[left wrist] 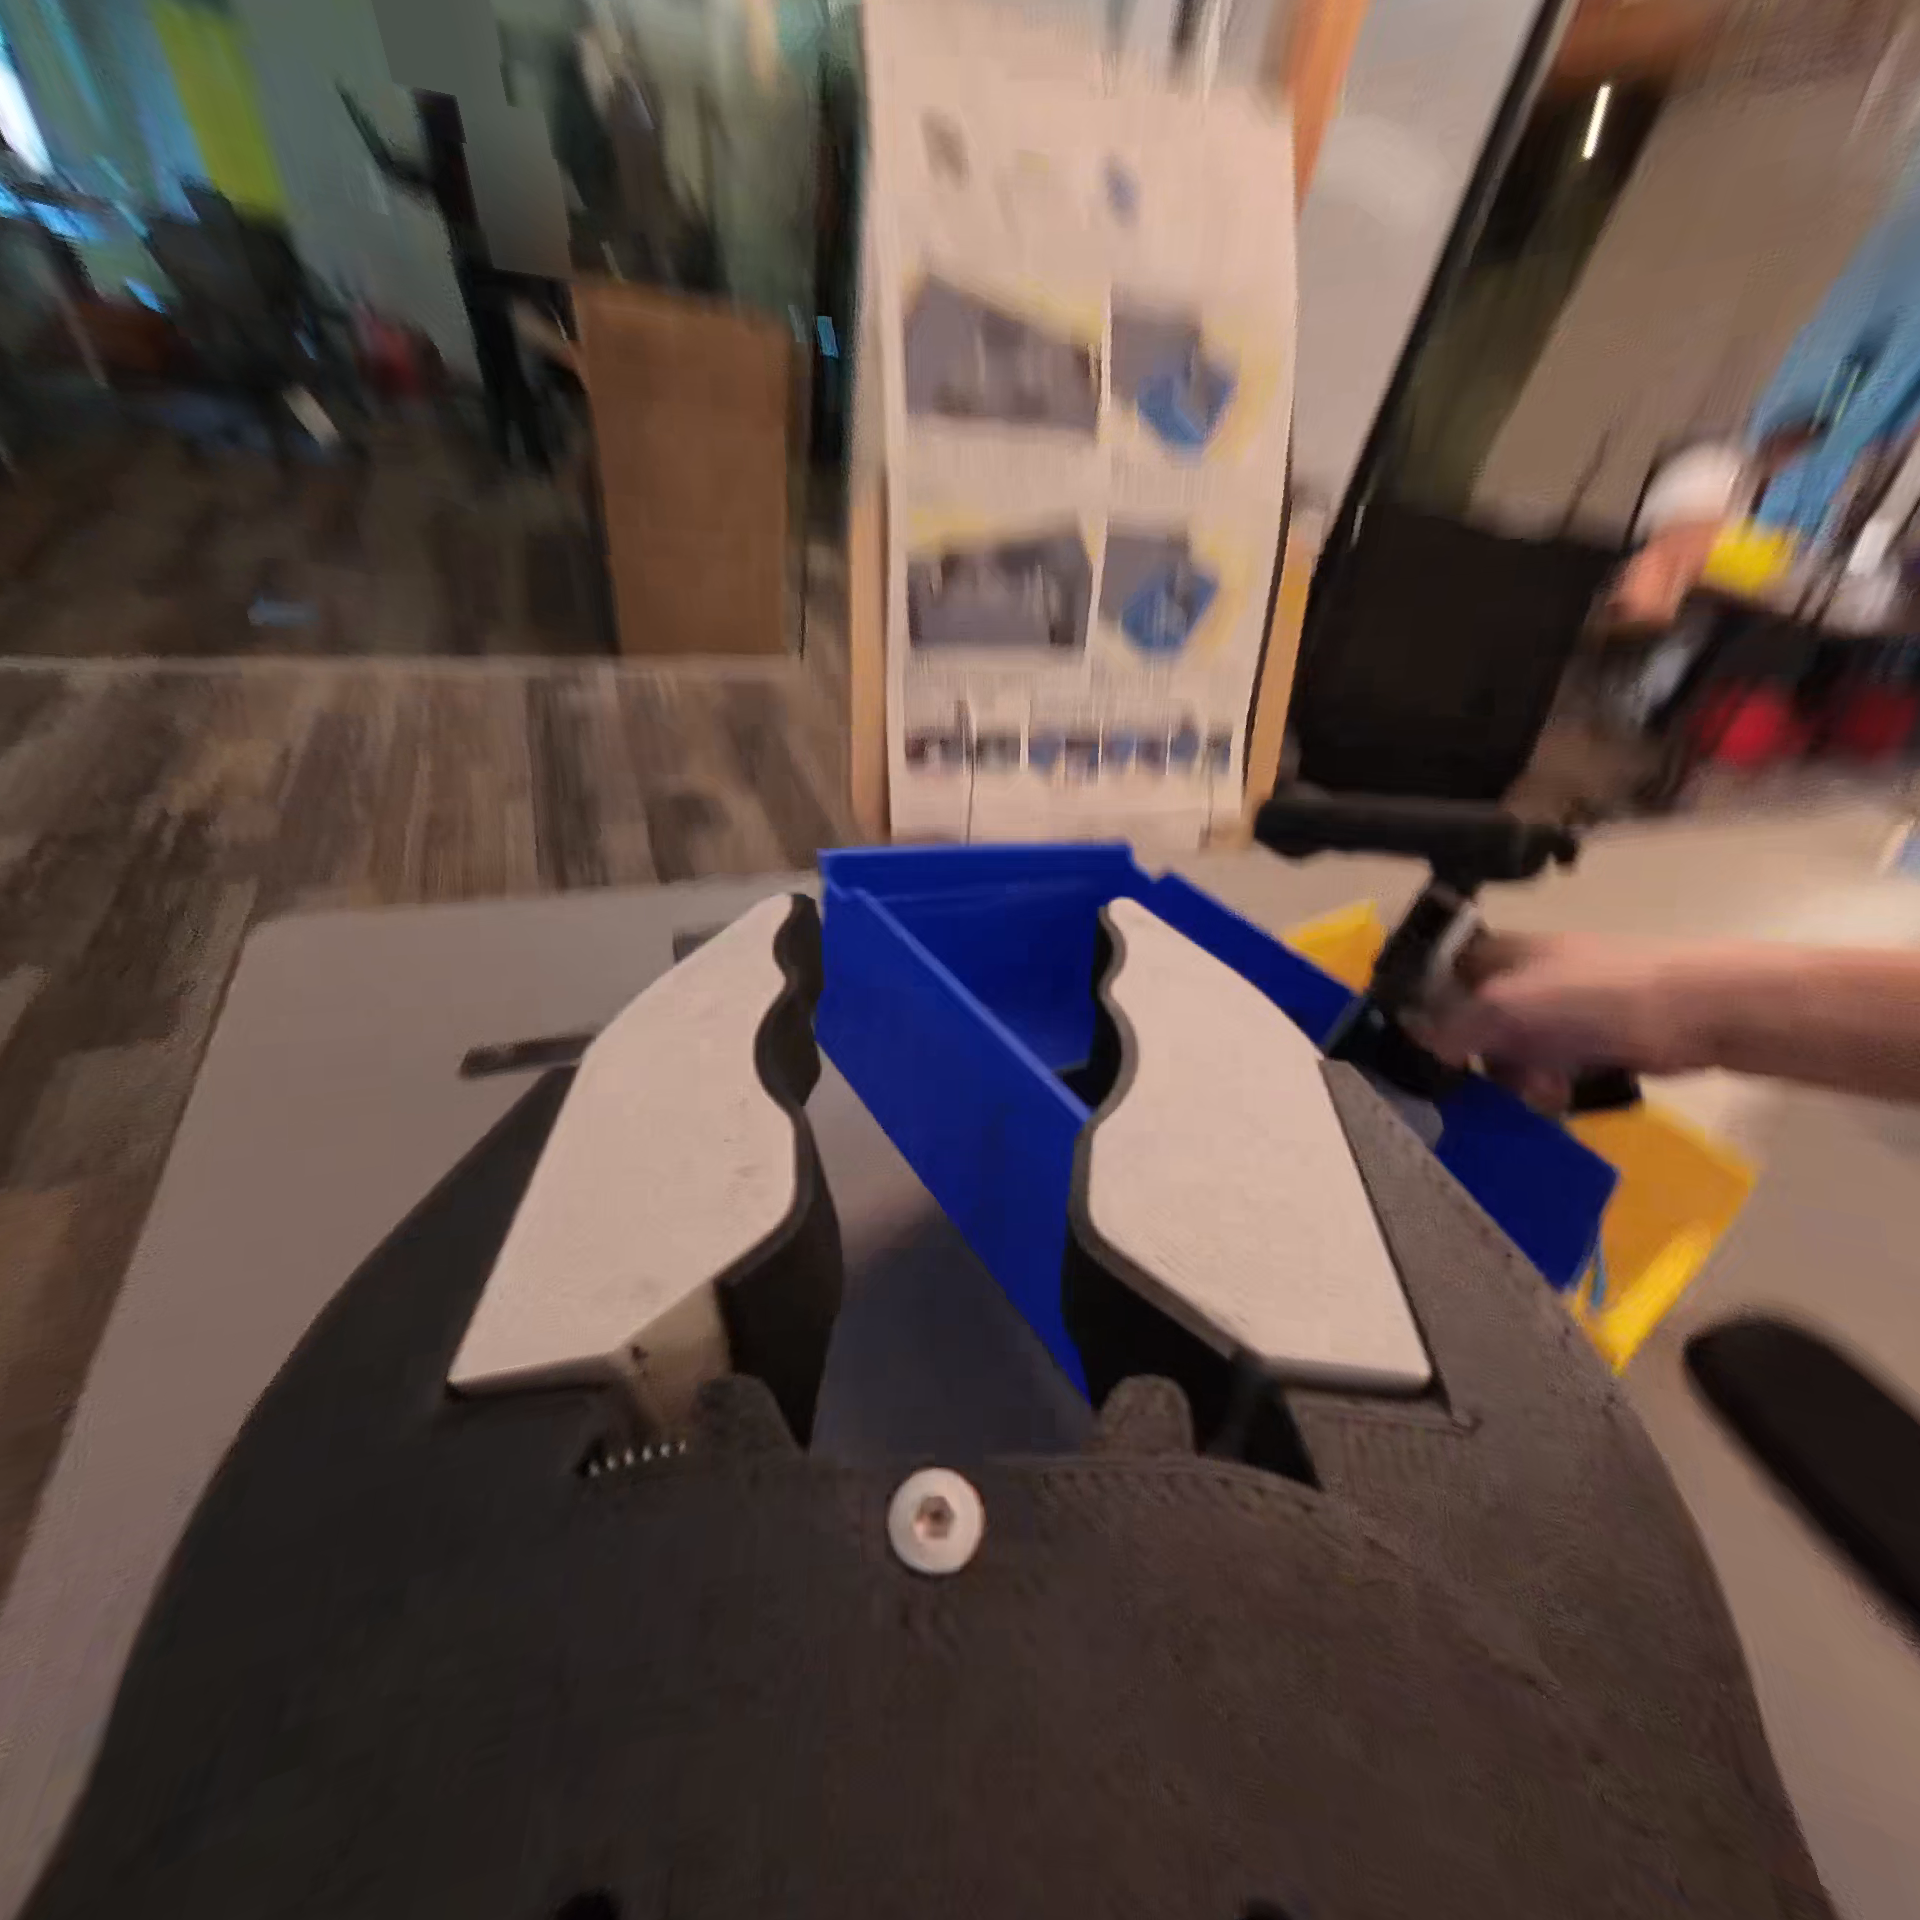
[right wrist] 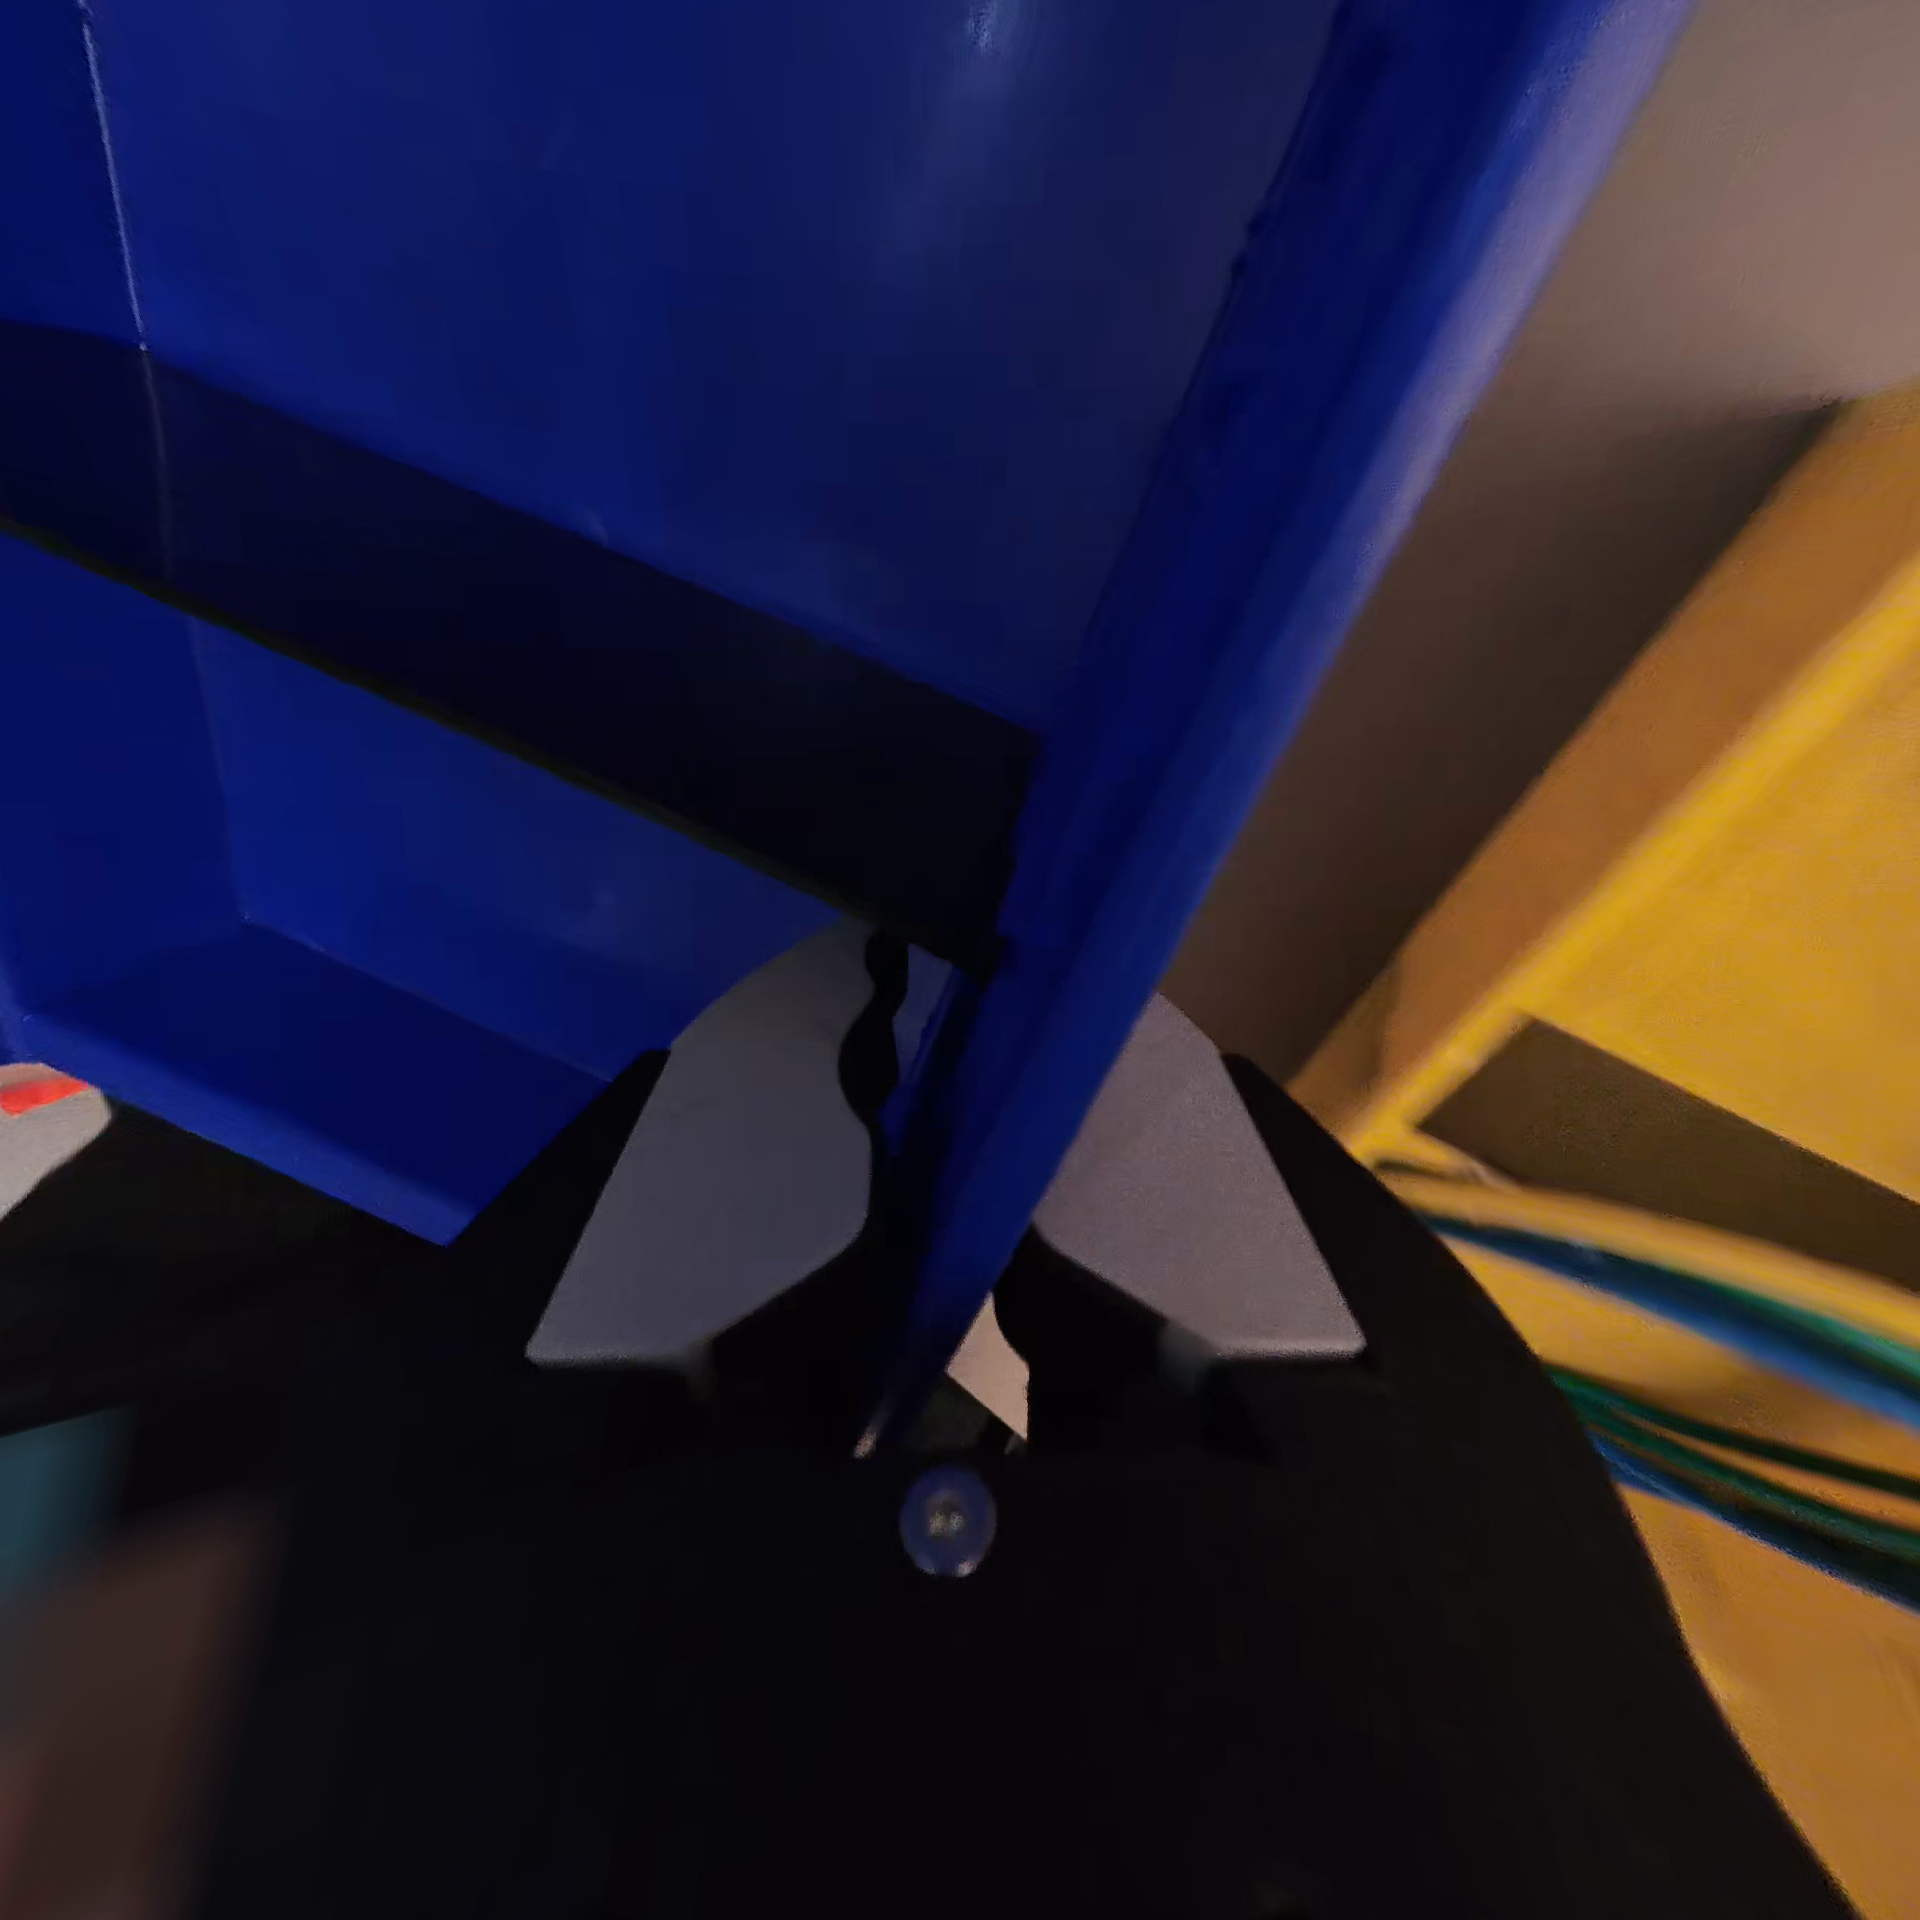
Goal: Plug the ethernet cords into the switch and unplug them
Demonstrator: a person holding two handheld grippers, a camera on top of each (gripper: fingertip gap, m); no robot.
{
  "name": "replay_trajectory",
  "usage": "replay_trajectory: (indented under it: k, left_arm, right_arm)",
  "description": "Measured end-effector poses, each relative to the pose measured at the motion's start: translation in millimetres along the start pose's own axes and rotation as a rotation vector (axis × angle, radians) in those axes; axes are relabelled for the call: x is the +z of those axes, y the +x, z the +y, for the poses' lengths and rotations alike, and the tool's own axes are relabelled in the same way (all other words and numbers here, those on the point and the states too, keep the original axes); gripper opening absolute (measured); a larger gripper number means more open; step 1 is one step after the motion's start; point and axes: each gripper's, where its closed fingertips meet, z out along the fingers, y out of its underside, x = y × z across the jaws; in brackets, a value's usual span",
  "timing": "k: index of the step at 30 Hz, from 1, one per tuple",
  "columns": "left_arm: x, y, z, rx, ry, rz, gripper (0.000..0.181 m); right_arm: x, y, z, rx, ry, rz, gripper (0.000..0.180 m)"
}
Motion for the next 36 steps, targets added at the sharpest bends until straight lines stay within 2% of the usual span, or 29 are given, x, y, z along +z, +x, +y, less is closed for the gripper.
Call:
replay_trajectory:
  k: [1,3,6,9,12,15,19,23,26,29,31,34,36]
  left_arm:
    - [-8,-3,-11,-0.043,0.091,-0.007,0.048]
    - [-11,-6,-16,-0.084,0.134,0.002,0.057]
    - [17,15,5,-0.083,-0.005,0.102,0.074]
    - [61,63,44,-0.040,-0.224,0.265,0.080]
    - [115,123,91,0.011,-0.413,0.390,0.080]
    - [162,194,146,-0.074,-0.554,0.569,0.099]
    - [206,222,230,-0.185,-0.770,0.586,0.097]
    - [210,215,290,-0.107,-0.996,0.512,0.098]
    - [206,222,305,-0.068,-1.058,0.532,0.094]
    - [205,222,315,-0.042,-1.101,0.531,0.096]
    - [202,216,317,-0.037,-1.145,0.514,0.104]
    - [182,200,312,-0.003,-1.258,0.524,0.087]
    - [169,174,308,0.050,-1.337,0.490,0.086]
  right_arm:
    - [-22,1,4,-0.020,0.041,-0.009,0.016]
    - [-72,14,18,-0.018,0.130,-0.042,0.013]
    - [-143,54,49,0.079,0.254,-0.085,0.010]
    - [-198,121,88,0.200,0.377,-0.045,0.009]
    - [-238,200,132,0.290,0.477,0.084,0.009]
    - [-260,272,184,0.386,0.524,0.220,0.010]
    - [-258,338,258,0.559,0.492,0.307,0.010]
    - [-241,378,318,0.664,0.440,0.348,0.010]
    - [-227,395,348,0.717,0.384,0.364,0.010]
    - [-216,404,360,0.737,0.333,0.386,0.011]
    - [-209,405,358,0.729,0.312,0.383,0.011]
    - [-198,401,346,0.697,0.288,0.363,0.010]
    - [-191,396,333,0.661,0.275,0.363,0.010]
